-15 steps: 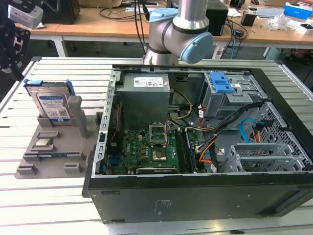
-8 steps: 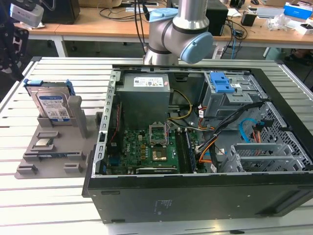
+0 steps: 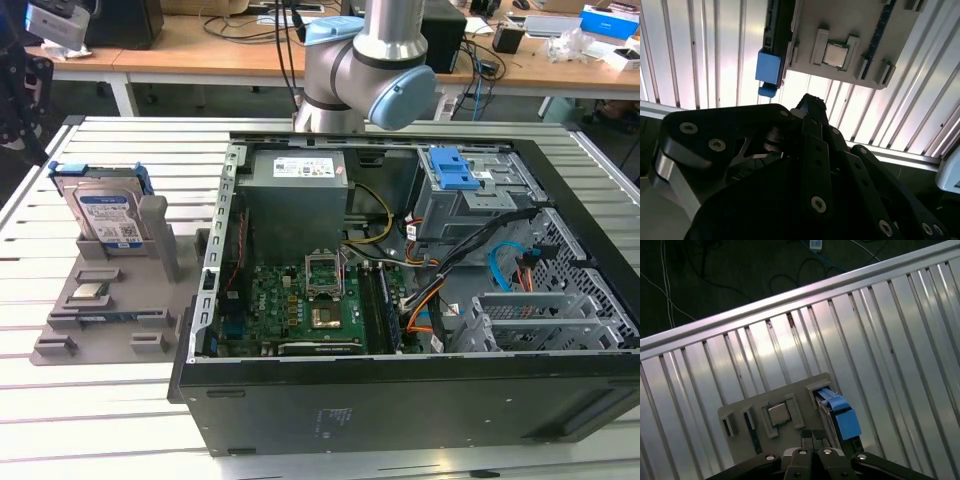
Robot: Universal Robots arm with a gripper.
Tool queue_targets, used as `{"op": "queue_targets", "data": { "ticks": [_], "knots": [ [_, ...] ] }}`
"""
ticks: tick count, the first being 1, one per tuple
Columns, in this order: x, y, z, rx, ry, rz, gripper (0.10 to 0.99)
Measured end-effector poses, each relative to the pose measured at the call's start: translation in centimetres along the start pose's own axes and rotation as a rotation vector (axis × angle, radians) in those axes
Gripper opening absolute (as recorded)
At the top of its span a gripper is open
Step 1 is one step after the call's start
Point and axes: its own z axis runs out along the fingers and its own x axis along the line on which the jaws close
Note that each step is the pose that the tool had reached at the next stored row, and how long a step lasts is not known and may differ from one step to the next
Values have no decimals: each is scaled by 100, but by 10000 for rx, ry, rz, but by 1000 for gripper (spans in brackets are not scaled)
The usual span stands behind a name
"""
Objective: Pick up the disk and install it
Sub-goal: 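Pick up the disk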
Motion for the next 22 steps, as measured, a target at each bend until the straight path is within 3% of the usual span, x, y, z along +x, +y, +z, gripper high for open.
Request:
{"op": "queue_targets", "data": {
  "ticks": [10, 22],
  "knots": [
    [0, 0, 0, -29, 52, -1211, 106],
    [0, 0, 0, -52, 95, -2217, 106]
  ]
}}
